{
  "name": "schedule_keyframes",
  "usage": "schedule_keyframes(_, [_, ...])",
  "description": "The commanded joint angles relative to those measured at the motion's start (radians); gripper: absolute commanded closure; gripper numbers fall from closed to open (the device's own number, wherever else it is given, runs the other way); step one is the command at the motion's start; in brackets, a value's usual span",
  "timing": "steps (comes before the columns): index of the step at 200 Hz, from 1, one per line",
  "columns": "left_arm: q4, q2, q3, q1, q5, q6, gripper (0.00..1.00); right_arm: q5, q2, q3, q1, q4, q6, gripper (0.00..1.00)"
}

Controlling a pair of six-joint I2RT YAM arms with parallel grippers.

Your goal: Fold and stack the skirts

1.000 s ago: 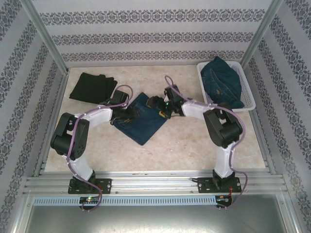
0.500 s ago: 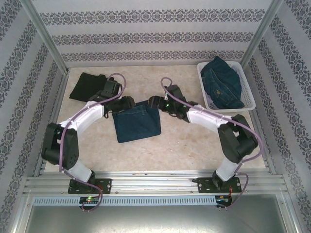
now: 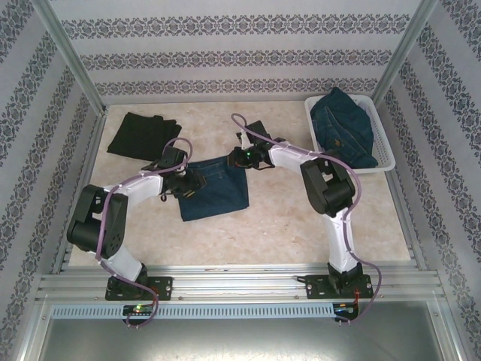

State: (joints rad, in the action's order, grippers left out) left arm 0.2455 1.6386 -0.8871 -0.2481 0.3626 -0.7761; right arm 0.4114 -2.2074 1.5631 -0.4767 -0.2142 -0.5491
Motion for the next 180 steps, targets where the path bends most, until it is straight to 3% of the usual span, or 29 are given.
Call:
schedule_keyframes(1, [-0.031,0.018,0.019,0.020,-0.024,0.011,0.52,-0.057,-0.041,0.066,0.050,-0.080,-0.130,0.82])
schedule_keyframes(25, [-0.024,0.015,0.003,0.024,0.025,0.039,0.47,0.002,0.064,0.017,0.023,-0.028,-0.079,0.79])
schedule_keyframes(44, [-0.012,-0.054,-0.014,0.030,0.074,0.073,0.33,-0.028,0.186,-0.061,-0.011,-0.020,-0.020,0.66])
schedule_keyframes(59, [0.041,-0.135,-0.023,0.038,0.034,0.119,0.24,-0.088,0.277,-0.155,-0.026,0.008,-0.024,0.58])
schedule_keyframes(80, [0.142,-0.218,-0.016,0.079,-0.063,0.202,0.21,-0.139,0.385,-0.307,-0.031,0.120,-0.084,0.47])
schedule_keyframes(106, [0.206,-0.242,0.014,0.174,-0.029,0.274,0.20,-0.256,0.527,-0.492,-0.036,0.281,-0.135,0.16])
schedule_keyframes(108, [0.205,-0.242,0.017,0.180,-0.022,0.279,0.20,-0.269,0.538,-0.503,-0.036,0.285,-0.135,0.07])
schedule_keyframes(111, [0.202,-0.240,0.025,0.188,-0.005,0.286,0.20,-0.290,0.554,-0.517,-0.036,0.295,-0.134,0.03])
schedule_keyframes(148, [0.092,-0.169,0.084,0.219,0.181,0.342,0.28,-0.482,0.723,-0.633,-0.026,0.299,-0.081,0.02])
schedule_keyframes(180, [-0.018,-0.095,0.114,0.219,0.200,0.348,0.33,-0.560,0.821,-0.651,-0.017,0.206,-0.001,0.02])
